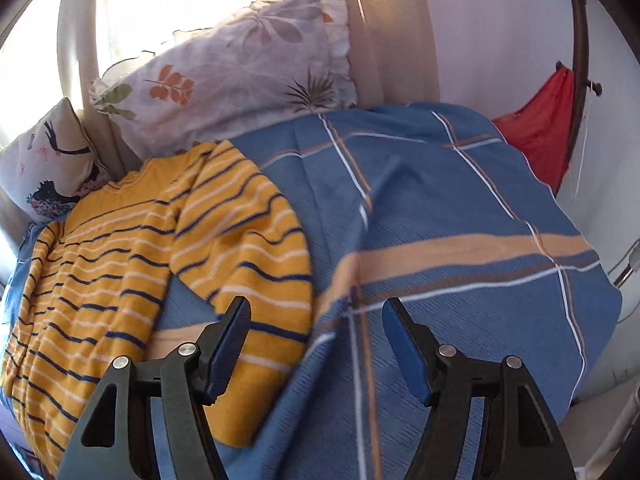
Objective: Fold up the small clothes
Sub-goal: 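Grasp the sweater sleeve cuff with the right gripper, then carry the sleeve across the sweater body with the right gripper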
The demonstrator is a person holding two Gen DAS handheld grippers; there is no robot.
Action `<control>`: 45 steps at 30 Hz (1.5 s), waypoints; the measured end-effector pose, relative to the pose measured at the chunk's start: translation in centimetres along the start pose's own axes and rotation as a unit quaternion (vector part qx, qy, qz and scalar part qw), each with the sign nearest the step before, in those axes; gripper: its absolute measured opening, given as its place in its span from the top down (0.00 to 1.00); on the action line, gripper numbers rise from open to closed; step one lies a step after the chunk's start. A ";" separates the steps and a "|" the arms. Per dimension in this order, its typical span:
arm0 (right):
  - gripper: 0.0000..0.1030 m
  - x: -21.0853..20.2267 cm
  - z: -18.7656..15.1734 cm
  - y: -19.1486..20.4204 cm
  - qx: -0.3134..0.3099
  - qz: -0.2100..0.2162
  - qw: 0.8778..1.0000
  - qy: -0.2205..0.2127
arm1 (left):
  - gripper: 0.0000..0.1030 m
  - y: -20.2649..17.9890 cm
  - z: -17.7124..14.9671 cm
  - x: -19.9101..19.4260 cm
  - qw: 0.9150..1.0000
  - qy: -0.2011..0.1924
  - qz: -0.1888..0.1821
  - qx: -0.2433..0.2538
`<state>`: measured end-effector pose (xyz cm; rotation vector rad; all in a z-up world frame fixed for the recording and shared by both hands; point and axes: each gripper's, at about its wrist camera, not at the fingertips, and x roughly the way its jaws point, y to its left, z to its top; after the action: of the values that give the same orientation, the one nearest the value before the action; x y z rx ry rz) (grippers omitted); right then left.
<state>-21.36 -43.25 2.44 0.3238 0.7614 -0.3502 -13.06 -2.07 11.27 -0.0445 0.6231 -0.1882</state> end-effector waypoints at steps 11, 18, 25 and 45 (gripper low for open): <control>0.29 0.2 -0.6 4.6 -0.061 0.073 0.995 -0.005 | 0.00 -2.3 -0.3 3.4 0.999 0.031 -0.012 0.025; 0.79 2.6 -0.5 4.2 -0.085 0.037 0.995 0.044 | 0.00 -2.2 -0.2 4.4 0.999 0.040 -0.006 0.028; 0.80 -0.2 7.3 -2.3 -0.043 -0.077 0.995 -0.038 | 0.00 -0.3 0.9 3.8 1.000 0.021 0.015 0.005; 0.81 2.6 14.8 3.5 -0.037 0.020 0.999 -0.006 | 0.00 4.4 0.3 4.8 0.998 0.038 0.022 -0.041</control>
<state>-9.14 -46.62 11.22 0.2664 0.7531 -0.2845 -8.35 1.35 8.27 -0.1038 0.7074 -0.1217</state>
